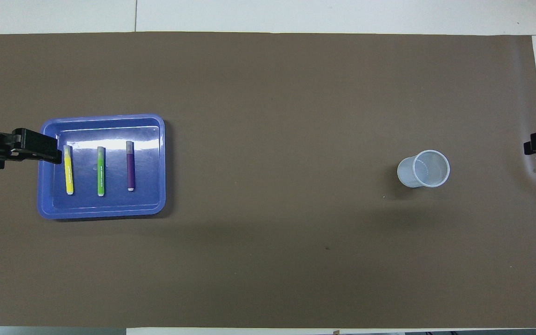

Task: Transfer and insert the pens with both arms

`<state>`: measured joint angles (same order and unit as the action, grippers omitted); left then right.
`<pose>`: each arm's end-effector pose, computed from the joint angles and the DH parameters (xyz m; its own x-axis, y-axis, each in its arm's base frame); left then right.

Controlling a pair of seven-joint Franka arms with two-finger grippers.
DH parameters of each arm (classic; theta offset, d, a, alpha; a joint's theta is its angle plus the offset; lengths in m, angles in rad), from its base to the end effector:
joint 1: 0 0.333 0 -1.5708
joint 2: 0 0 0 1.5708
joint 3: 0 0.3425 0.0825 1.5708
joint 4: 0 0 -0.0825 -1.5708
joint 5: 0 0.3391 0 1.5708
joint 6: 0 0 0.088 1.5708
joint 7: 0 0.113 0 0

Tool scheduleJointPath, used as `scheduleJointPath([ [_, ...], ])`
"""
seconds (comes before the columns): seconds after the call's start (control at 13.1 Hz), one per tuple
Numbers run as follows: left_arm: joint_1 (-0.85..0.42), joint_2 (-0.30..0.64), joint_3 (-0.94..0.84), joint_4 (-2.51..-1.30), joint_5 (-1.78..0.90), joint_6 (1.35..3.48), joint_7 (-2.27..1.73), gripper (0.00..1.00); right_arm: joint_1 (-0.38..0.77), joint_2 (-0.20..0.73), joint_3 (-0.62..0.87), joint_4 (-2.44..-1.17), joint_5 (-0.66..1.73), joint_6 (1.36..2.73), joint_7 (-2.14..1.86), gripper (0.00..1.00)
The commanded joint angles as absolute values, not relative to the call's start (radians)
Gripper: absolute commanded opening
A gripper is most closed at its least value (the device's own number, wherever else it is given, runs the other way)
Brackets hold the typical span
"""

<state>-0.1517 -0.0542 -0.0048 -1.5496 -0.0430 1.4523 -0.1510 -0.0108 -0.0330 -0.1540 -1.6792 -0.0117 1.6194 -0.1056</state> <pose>0.4721 -0.0799 0.6707 0.9987 -0.0105 -0.0489 -0.0088 -0.9993 0.0356 0.4933 -0.0848 0.6192 0.9979 -0.0583 -0.0277 -0.0582 -0.9983 0.0037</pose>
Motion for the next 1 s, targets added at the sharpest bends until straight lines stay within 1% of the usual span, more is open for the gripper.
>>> scheduleJointPath([
  [0.0, -0.163, -0.063, 0.002, -1.552, -0.048, 1.46, -0.147, 1.0, -0.015, -0.051, -0.153, -1.694, 0.006, 1.618, -0.118, 1.0],
  [0.69, -0.153, -0.064, -0.002, -1.554, -0.049, 1.467, -0.146, 1.0, -0.015, -0.051, -0.153, -1.694, 0.006, 1.618, -0.118, 1.0],
  [0.92, -0.15, -0.072, 0.005, -1.575, -0.048, 1.462, -0.152, 1.0, -0.015, -0.051, -0.153, -1.694, 0.006, 1.618, -0.118, 1.0],
])
